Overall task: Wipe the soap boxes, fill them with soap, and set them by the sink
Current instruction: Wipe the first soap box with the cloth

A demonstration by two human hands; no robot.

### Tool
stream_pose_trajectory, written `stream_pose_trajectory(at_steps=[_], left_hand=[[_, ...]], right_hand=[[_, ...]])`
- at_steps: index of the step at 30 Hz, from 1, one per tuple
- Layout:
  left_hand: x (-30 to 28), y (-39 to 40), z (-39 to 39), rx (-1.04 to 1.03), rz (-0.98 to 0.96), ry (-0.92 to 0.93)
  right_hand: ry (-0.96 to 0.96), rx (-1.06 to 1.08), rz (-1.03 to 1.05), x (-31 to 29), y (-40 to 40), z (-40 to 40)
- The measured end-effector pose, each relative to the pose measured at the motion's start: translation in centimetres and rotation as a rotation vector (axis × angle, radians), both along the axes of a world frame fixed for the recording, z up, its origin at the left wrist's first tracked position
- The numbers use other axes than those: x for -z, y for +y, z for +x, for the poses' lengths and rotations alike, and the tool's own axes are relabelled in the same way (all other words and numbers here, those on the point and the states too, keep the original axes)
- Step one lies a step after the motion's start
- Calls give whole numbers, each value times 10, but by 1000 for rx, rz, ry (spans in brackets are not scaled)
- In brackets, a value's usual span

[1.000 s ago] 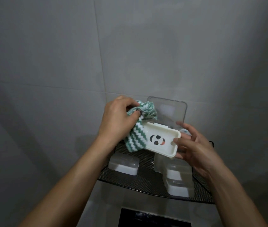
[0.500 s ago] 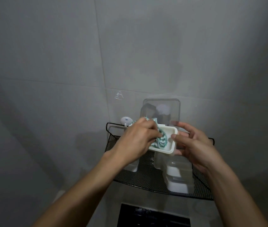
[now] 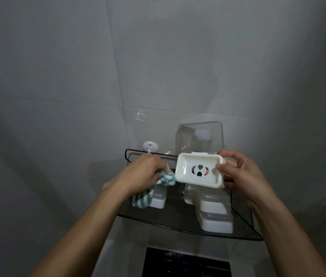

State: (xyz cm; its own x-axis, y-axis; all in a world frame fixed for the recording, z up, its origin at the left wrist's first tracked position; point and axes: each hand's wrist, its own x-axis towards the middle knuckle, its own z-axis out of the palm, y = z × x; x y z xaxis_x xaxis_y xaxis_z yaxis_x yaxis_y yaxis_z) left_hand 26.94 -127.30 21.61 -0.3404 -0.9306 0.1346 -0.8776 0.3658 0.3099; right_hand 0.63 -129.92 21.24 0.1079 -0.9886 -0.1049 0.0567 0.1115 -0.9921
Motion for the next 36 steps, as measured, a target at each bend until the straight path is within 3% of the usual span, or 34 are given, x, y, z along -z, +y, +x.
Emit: stream_pose_trajectory(at_steps=[8, 12, 14, 18, 21, 28, 31, 36], left_hand=[[32, 1, 22, -107, 192, -59], [4, -5, 29, -292, -93, 319], [-17, -8, 27, -277, -214, 382], [-48, -9, 12, -121, -162, 323], [-52, -11, 7, -121, -46, 328], [-31, -6, 6, -301, 211, 847], [-21, -2, 6, -369, 257, 1060], [-4, 12, -4, -338, 519, 1508]], right_hand=[[93, -55, -58, -4, -5, 5], [166, -112, -76, -6, -8, 7], [210, -178, -78, -10, -10, 9], [236, -286, -84, -21, -11, 16], [197, -257, -108, -22, -13, 18], [127, -80, -114, -19, -16, 8], [-8, -2, -69, -14, -13, 3], [-294, -167, 112, 3, 2, 7]])
